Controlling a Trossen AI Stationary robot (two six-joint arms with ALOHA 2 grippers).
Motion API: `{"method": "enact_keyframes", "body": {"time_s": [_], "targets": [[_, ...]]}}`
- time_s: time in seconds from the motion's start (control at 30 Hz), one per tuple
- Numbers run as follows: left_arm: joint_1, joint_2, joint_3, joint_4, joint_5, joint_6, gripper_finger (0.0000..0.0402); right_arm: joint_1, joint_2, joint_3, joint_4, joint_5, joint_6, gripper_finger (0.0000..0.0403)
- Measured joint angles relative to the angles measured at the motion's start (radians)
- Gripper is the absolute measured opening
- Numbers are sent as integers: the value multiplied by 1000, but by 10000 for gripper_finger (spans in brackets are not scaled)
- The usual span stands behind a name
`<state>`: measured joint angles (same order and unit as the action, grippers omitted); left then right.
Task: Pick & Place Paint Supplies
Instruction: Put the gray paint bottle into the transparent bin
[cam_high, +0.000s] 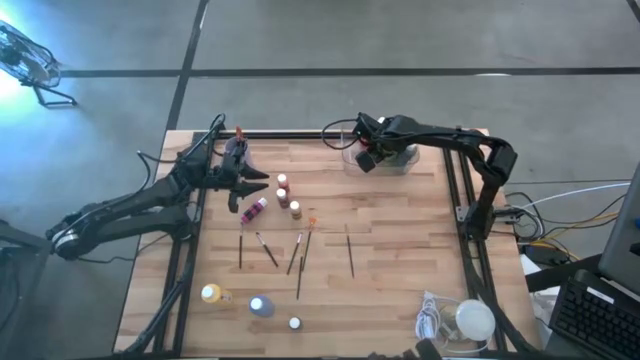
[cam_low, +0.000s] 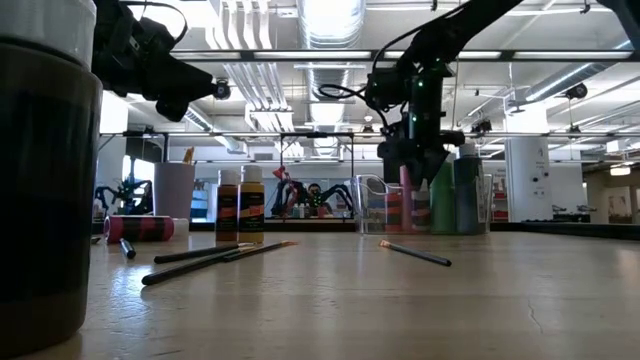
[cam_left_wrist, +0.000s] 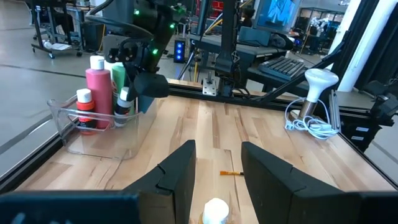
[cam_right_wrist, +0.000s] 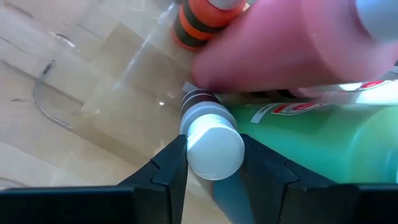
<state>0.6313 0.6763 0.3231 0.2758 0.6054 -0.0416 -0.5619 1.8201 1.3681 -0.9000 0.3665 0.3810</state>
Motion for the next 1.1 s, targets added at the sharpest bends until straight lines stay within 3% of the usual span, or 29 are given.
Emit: {"method": "enact_keyframes", "body": {"time_s": [0.2, 0.5, 0.93, 1.1], "targets": [[0, 0, 0, 0, 0, 0, 135, -8, 6, 0, 7, 2, 4, 116], [0, 0, 0, 0, 0, 0, 135, -9, 8, -2, 27, 0, 8, 160], [0, 0, 0, 0, 0, 0, 135, -9, 4, -2, 24, 1, 0, 117], [0, 0, 0, 0, 0, 0, 135, -8, 1, -2, 22, 16, 3, 123]]}}
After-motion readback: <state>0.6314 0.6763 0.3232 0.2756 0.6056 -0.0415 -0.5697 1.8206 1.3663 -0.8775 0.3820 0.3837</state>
